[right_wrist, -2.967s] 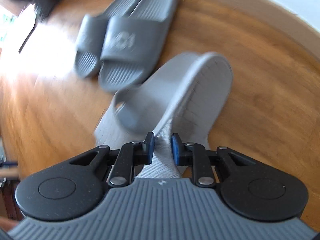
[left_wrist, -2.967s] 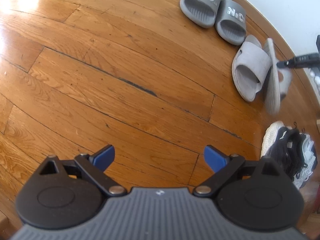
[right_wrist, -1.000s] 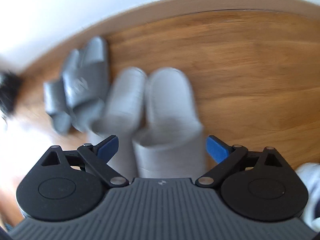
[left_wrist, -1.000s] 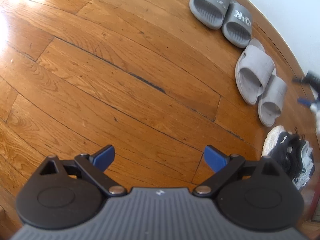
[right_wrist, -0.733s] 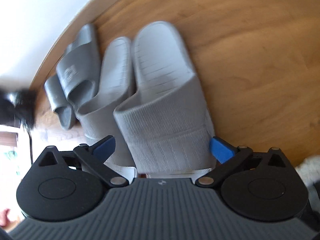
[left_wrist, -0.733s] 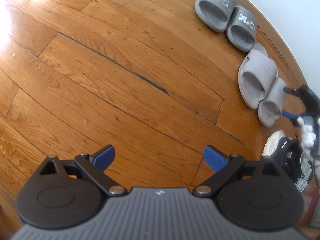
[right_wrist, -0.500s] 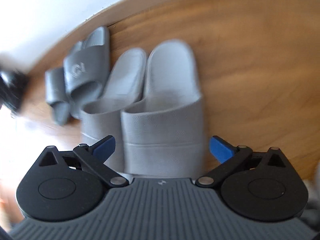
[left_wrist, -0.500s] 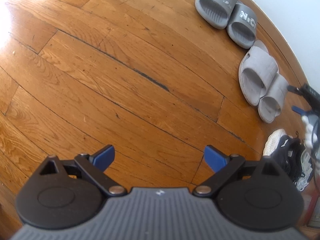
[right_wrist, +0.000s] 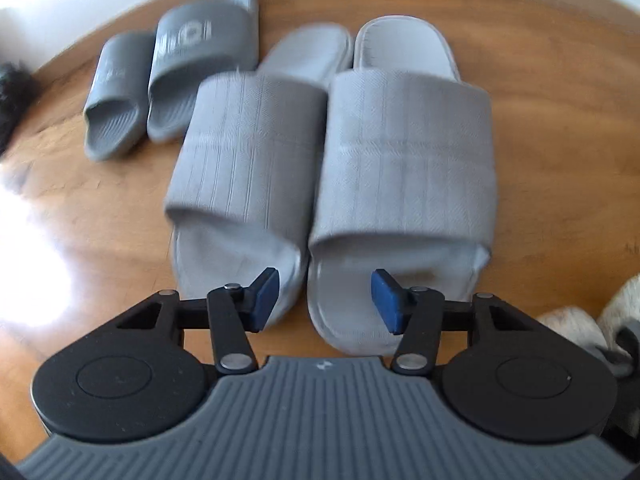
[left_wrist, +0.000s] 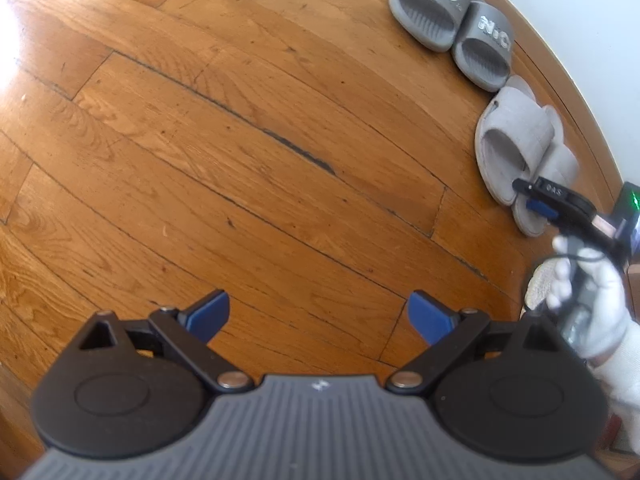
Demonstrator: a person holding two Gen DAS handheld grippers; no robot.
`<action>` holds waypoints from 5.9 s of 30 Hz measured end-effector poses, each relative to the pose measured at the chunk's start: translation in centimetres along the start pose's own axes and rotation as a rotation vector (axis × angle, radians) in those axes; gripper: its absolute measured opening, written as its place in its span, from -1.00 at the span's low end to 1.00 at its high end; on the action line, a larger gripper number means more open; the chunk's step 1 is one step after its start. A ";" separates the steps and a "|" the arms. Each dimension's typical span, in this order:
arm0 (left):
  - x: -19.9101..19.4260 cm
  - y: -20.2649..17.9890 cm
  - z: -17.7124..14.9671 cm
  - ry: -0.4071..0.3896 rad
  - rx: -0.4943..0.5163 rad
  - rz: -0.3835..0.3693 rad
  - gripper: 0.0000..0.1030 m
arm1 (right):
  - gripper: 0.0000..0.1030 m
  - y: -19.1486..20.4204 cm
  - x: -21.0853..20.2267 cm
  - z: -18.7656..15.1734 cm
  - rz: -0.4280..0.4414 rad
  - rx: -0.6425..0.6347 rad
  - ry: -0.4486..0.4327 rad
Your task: Organize scattered shoes
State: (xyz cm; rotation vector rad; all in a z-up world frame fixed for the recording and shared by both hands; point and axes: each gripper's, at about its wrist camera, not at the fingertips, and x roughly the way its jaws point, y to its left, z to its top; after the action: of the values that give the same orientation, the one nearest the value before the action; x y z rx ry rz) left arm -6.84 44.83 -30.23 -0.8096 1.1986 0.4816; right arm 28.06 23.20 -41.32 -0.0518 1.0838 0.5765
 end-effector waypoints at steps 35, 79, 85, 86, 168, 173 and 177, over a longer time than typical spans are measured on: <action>1.7 -1.1 -0.4 0.066 0.043 0.020 0.88 | -0.84 -1.0 6.8 12.5 -0.060 -0.109 -0.103; 1.6 -0.6 0.4 0.062 0.047 0.026 0.88 | 0.84 -9.8 9.5 19.6 0.062 -0.018 0.092; 1.5 -0.6 0.2 0.064 0.041 0.029 0.88 | 0.80 -8.9 8.7 18.7 0.119 -0.156 0.074; 1.5 -0.7 0.2 0.064 0.043 0.029 0.88 | 0.80 -8.4 8.7 18.7 0.120 -0.197 0.073; -0.1 -2.3 -1.2 0.032 0.080 0.000 0.88 | 0.91 -14.2 -17.6 6.4 0.150 -0.080 0.093; -0.4 -3.3 -1.9 0.025 0.108 -0.006 0.88 | 0.56 -15.4 -20.2 -0.7 0.129 -0.071 0.231; -0.6 -4.1 -2.2 0.020 0.135 -0.013 0.88 | 0.50 -15.0 -18.5 -3.9 0.063 -0.102 0.275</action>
State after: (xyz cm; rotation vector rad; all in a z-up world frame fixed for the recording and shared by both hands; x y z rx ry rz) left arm -5.46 40.54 -28.81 -0.7074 1.2303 0.3777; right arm 25.64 1.43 -31.07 -0.1905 1.3253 0.6948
